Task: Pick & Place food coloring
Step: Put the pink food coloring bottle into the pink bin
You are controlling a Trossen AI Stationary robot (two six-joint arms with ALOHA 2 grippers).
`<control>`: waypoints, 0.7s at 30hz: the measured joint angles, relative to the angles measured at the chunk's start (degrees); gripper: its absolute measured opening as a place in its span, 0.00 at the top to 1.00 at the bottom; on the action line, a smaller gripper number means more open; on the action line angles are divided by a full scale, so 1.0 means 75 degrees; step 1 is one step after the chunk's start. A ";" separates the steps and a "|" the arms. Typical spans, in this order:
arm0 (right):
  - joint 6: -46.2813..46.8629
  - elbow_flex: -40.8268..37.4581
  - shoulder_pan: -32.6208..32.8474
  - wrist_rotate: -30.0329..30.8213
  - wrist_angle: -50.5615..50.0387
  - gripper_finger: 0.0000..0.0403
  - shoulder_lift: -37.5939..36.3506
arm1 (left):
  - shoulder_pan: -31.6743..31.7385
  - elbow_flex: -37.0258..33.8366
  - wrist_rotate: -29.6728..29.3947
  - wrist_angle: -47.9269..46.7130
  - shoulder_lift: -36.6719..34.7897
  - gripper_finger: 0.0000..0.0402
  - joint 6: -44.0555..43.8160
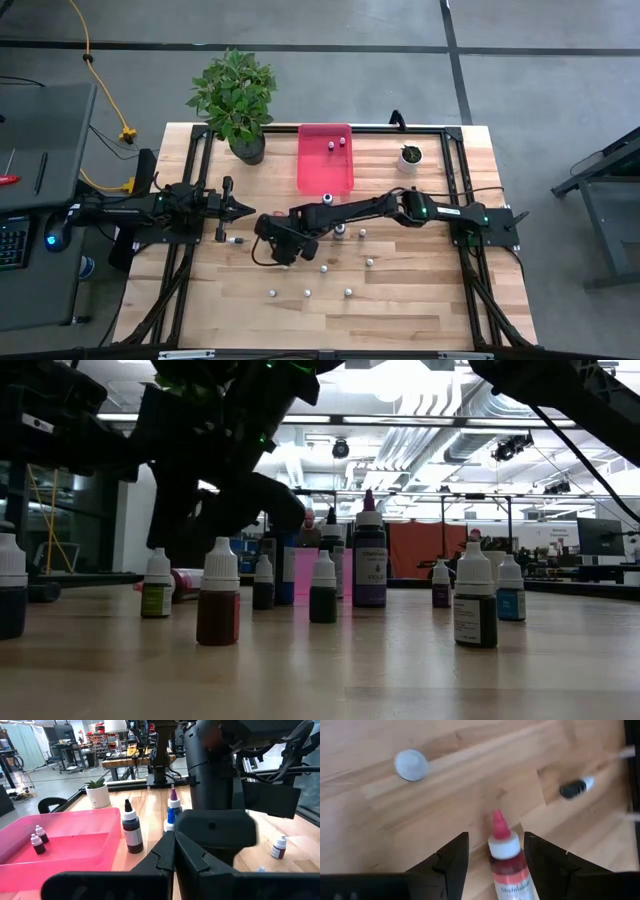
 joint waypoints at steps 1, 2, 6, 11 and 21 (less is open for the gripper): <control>-0.0149 0.0008 0.0003 0.0012 0.0114 0.56 0.0056 | 0.0000 0.0000 0.0000 0.0000 0.0000 1.00 0.0003; -0.0242 0.0002 0.0000 0.0058 0.0157 0.56 0.0098 | 0.0000 0.0000 0.0000 0.0000 0.0000 1.00 0.0001; -0.0483 -0.0003 0.0000 0.0651 0.0649 0.56 0.0337 | -0.0001 0.0000 0.0000 0.0000 0.0002 1.00 0.0001; -0.0362 -0.0003 0.0000 0.1455 0.0937 0.56 0.0397 | -0.0001 0.0000 0.0003 0.0000 0.0002 1.00 0.0002; -0.0180 -0.0003 -0.0018 0.1287 0.0909 0.56 0.0463 | 0.0000 0.0001 0.0003 0.0000 0.0002 1.00 0.0002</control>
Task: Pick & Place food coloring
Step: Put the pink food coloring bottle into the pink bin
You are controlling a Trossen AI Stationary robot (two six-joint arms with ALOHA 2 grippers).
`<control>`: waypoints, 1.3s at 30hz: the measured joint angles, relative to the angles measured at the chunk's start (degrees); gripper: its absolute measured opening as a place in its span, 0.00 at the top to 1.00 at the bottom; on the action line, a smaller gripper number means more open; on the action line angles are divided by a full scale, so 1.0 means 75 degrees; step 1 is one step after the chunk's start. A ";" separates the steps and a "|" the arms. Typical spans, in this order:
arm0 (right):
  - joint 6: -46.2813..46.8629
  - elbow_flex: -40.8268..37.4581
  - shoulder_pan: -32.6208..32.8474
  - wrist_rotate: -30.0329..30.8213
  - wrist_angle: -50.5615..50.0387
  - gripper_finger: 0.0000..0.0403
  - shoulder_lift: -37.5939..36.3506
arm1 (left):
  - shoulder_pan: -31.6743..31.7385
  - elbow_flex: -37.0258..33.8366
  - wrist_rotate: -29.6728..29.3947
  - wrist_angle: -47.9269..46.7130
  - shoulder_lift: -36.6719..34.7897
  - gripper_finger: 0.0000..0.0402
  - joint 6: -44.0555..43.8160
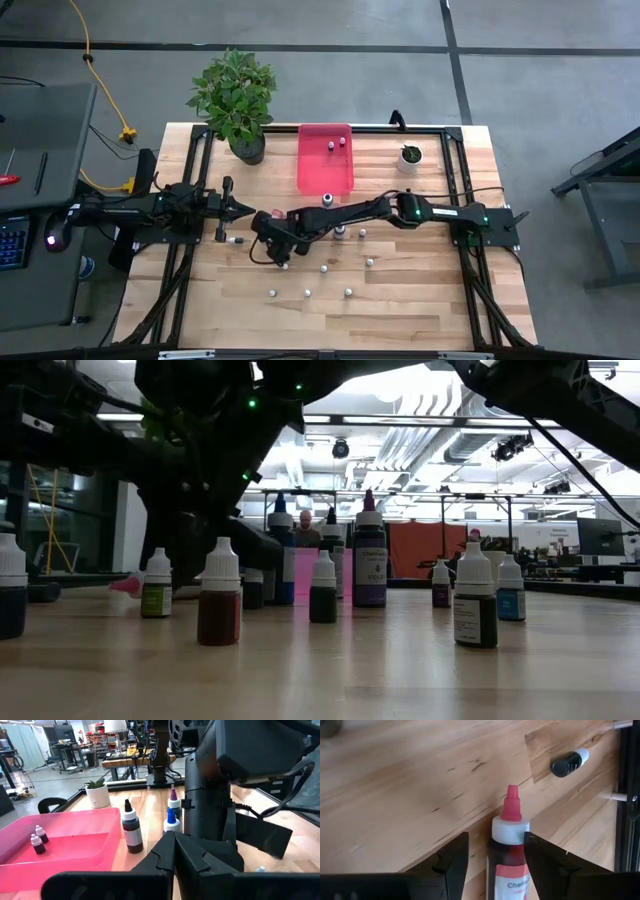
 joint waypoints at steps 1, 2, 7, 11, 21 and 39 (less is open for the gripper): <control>0.0000 0.0000 0.0000 0.0005 0.0005 0.56 0.0002 | 0.0000 -0.0001 0.0000 0.0000 0.0000 1.00 -0.0001; 0.0003 0.0000 0.0000 0.0013 0.0014 0.56 0.0002 | -0.0001 0.0000 0.0000 0.0000 0.0000 1.00 -0.0001; 0.0006 0.0000 -0.0023 0.0075 0.0150 0.56 0.0002 | 0.0001 -0.0002 0.0000 0.0000 0.0000 1.00 -0.0002; -0.0004 0.0000 -0.0023 0.0307 0.0351 0.56 0.0002 | -0.0001 -0.0002 0.0000 0.0000 0.0000 1.00 -0.0002; 0.0184 0.0000 -0.0048 0.0106 0.0384 0.56 0.0002 | 0.0001 -0.0002 -0.0001 0.0000 -0.0002 1.00 0.0001; 0.0283 -0.0003 -0.0195 -0.0282 0.0199 0.56 0.0075 | 0.0001 -0.0001 -0.0003 0.0000 -0.0003 1.00 -0.0002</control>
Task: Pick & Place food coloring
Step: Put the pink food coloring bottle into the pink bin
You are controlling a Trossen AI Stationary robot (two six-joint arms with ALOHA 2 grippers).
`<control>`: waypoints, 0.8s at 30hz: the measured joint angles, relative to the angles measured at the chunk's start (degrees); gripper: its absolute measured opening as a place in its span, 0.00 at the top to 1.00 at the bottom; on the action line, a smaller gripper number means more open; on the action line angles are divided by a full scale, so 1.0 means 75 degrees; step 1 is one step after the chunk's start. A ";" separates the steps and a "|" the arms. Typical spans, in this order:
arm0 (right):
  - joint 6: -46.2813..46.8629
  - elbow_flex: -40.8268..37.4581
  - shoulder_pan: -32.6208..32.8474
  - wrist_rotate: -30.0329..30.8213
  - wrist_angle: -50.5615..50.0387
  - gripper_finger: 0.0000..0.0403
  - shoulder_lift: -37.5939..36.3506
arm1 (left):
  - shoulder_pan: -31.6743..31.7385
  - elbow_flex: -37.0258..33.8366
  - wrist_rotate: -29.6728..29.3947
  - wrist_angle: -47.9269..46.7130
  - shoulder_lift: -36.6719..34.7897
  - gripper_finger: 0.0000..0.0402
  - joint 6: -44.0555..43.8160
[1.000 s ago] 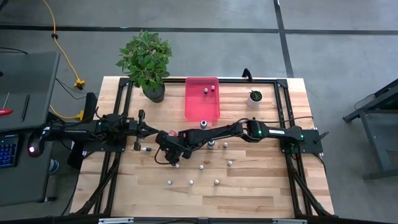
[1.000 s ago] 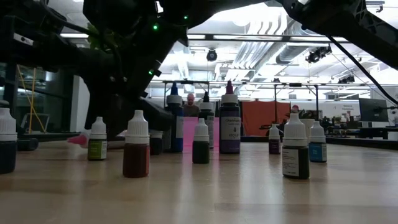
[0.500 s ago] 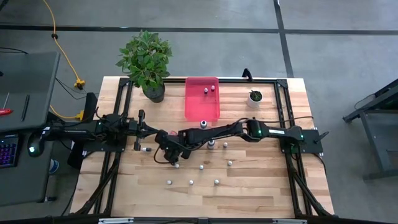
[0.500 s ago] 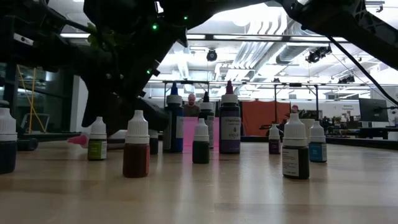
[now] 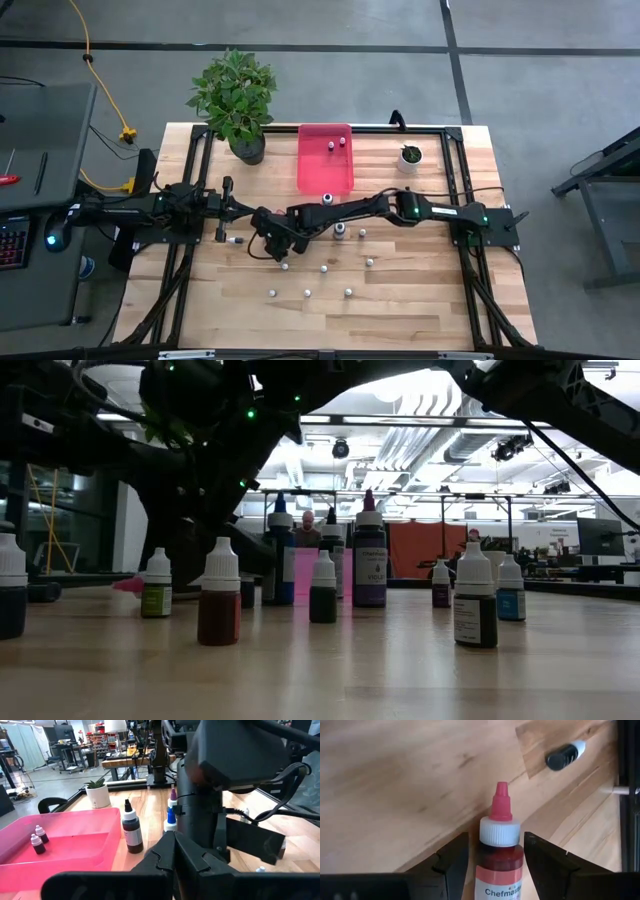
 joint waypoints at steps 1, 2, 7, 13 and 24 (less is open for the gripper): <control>0.0060 0.0000 -0.0008 -0.0021 -0.0021 0.56 0.0000 | -0.0002 0.0001 0.0000 0.0000 0.0000 1.00 0.0000; 0.0118 0.0000 -0.0011 -0.0055 -0.0044 0.56 0.0000 | 0.0001 0.0000 0.0000 0.0000 0.0000 1.00 0.0001; 0.0127 0.0000 -0.0009 -0.0239 -0.0052 0.56 0.0000 | -0.0001 0.0001 0.0000 0.0000 0.0003 1.00 0.0000; 0.0148 0.0000 -0.0042 -0.0294 -0.0055 0.56 0.0000 | -0.0002 0.0000 0.0000 0.0000 0.0002 1.00 0.0002; 0.0492 0.0017 -0.0084 -0.0242 -0.0012 0.56 0.0160 | -0.0001 -0.0001 0.0000 0.0000 0.0000 1.00 0.0002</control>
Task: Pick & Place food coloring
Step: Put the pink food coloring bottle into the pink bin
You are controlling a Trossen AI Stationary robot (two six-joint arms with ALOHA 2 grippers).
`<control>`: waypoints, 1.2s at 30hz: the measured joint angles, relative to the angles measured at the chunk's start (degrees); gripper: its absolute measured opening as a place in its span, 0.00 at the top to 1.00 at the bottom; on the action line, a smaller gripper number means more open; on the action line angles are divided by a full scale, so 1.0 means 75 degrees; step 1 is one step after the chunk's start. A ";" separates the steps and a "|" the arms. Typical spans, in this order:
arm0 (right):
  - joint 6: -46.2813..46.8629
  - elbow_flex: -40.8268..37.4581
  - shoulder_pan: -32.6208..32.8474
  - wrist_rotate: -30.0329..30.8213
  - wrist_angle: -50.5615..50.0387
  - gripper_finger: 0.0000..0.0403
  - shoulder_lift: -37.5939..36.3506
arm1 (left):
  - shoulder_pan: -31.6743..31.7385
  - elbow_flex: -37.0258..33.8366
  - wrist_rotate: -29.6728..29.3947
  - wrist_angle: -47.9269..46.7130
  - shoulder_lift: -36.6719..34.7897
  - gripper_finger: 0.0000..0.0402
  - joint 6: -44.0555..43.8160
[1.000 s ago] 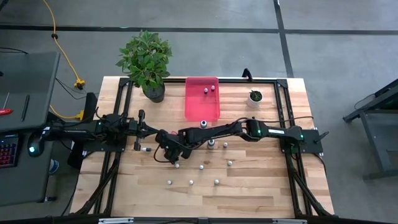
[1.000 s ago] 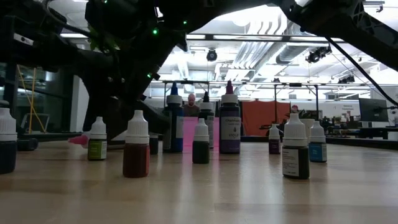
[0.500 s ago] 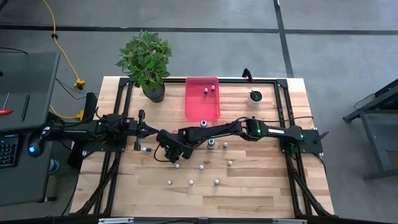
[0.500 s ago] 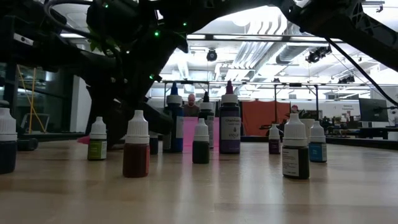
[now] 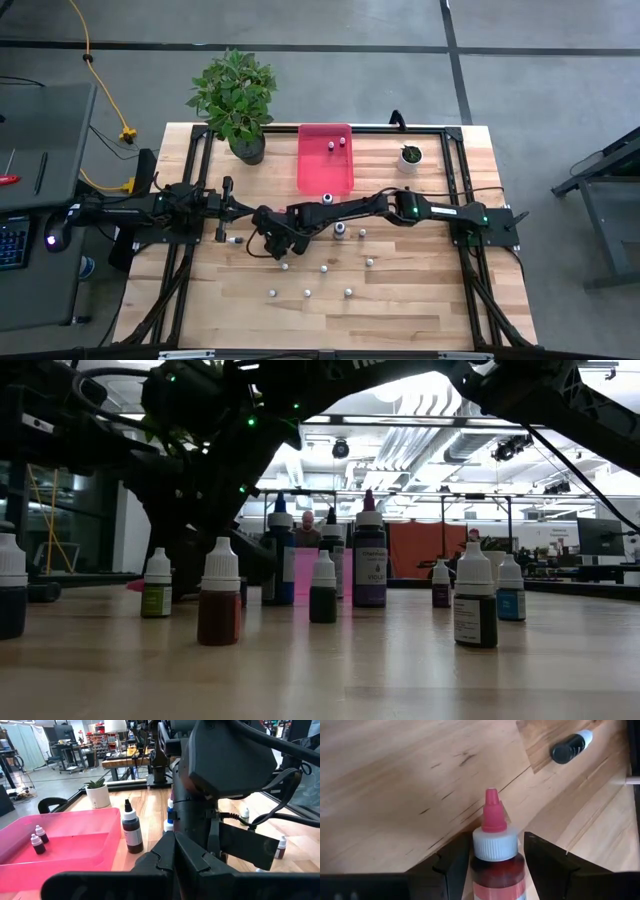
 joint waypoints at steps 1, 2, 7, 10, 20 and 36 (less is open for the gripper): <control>0.0000 0.0000 0.0000 0.0037 -0.0008 0.56 0.0002 | 0.0001 0.0001 0.0000 0.0000 0.0002 1.00 -0.0002; 0.0000 0.0000 0.0003 0.0077 -0.0017 0.57 0.0005 | 0.0001 0.0000 0.0000 0.0000 0.0003 1.00 -0.0002; 0.0160 0.0000 0.0006 0.0121 -0.0072 0.64 0.0013 | 0.0000 0.0000 0.0000 0.0000 0.0002 1.00 0.0000; 0.0295 0.0000 0.0006 0.0174 -0.0047 0.68 0.0023 | 0.0001 0.0000 0.0000 0.0000 0.0003 1.00 0.0001; 0.0344 -0.0003 0.0026 0.0498 -0.0093 0.71 0.0032 | 0.0001 0.0003 0.0000 0.0000 0.0003 1.00 0.0000; 0.0592 0.0187 0.0416 0.0870 0.0233 0.73 0.0063 | -0.0001 0.0000 0.0000 0.0000 0.0000 1.00 0.0001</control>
